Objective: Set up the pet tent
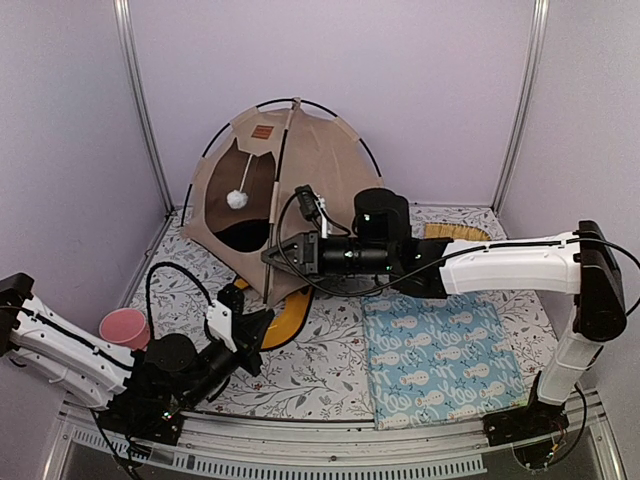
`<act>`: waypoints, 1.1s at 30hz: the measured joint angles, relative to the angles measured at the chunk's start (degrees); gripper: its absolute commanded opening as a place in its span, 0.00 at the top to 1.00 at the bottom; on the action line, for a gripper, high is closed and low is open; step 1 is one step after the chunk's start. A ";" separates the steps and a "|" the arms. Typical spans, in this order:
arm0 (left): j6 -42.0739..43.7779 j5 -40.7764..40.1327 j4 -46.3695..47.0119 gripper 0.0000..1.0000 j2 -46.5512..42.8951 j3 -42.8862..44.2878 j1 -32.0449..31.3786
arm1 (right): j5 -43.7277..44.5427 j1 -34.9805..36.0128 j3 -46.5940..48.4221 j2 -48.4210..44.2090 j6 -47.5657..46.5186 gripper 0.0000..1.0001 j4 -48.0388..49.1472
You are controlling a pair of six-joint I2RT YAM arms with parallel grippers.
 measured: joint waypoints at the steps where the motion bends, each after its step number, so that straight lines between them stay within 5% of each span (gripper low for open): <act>1: -0.04 -0.33 -0.02 1.00 0.00 0.00 -0.17 | 0.42 0.02 0.02 0.15 -0.04 1.00 0.07; 33: -2.99 -3.87 -2.82 1.00 -1.36 -0.46 -2.16 | 3.80 0.24 0.09 0.55 -0.57 1.00 0.28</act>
